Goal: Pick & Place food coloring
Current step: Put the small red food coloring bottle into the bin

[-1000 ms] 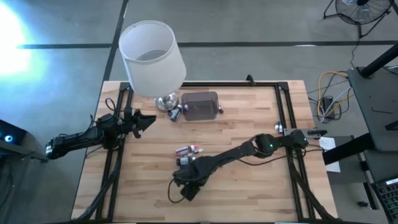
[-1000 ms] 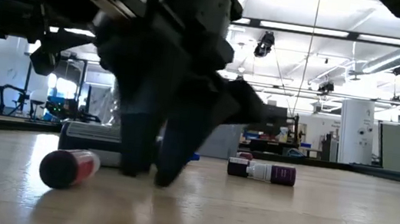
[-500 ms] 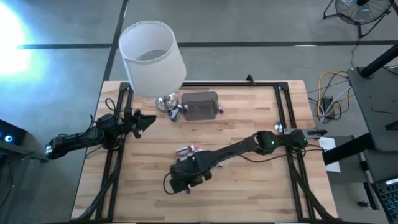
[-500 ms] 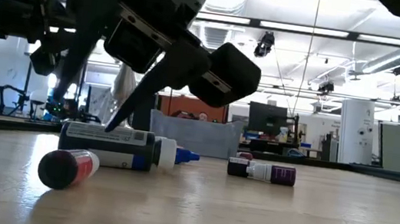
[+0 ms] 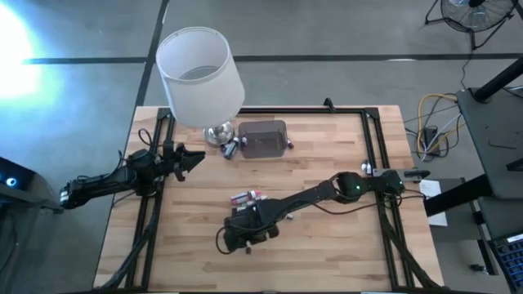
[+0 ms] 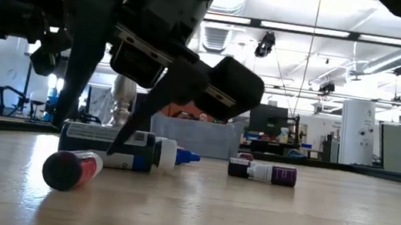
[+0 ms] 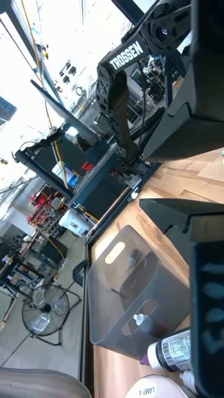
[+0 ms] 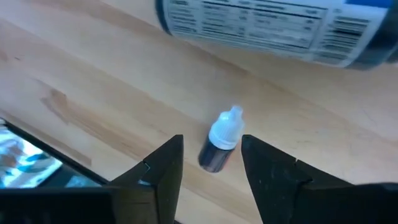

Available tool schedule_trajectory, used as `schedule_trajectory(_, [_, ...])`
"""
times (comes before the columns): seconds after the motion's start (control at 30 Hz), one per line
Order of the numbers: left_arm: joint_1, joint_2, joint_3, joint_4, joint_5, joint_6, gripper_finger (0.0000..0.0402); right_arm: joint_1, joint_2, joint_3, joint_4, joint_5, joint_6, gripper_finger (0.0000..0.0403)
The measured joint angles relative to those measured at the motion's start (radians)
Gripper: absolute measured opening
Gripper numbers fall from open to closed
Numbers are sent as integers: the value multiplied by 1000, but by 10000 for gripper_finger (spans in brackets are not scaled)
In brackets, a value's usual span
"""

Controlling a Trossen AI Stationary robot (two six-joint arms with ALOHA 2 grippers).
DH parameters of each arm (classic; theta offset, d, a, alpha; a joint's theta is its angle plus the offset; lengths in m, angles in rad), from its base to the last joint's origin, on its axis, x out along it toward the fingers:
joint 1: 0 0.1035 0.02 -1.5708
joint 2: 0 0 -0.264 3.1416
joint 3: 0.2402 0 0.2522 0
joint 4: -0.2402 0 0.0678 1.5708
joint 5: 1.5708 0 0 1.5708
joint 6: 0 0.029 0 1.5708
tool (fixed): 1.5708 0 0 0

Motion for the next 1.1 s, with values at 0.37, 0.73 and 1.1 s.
schedule_trajectory(0.37, [0, 0, 0, 0, 0, 0, 85, -1, 0, -6, 39, 0, 137, 136])
schedule_trajectory(0.73, [0, 0, 0, 0, 0, 0, 85, 6, 15, -10, 29, 27, 184, 136])
schedule_trajectory(1.1, [0, 0, 0, 0, 0, 0, 85, 6, 26, -4, -87, 31, -65, 136])
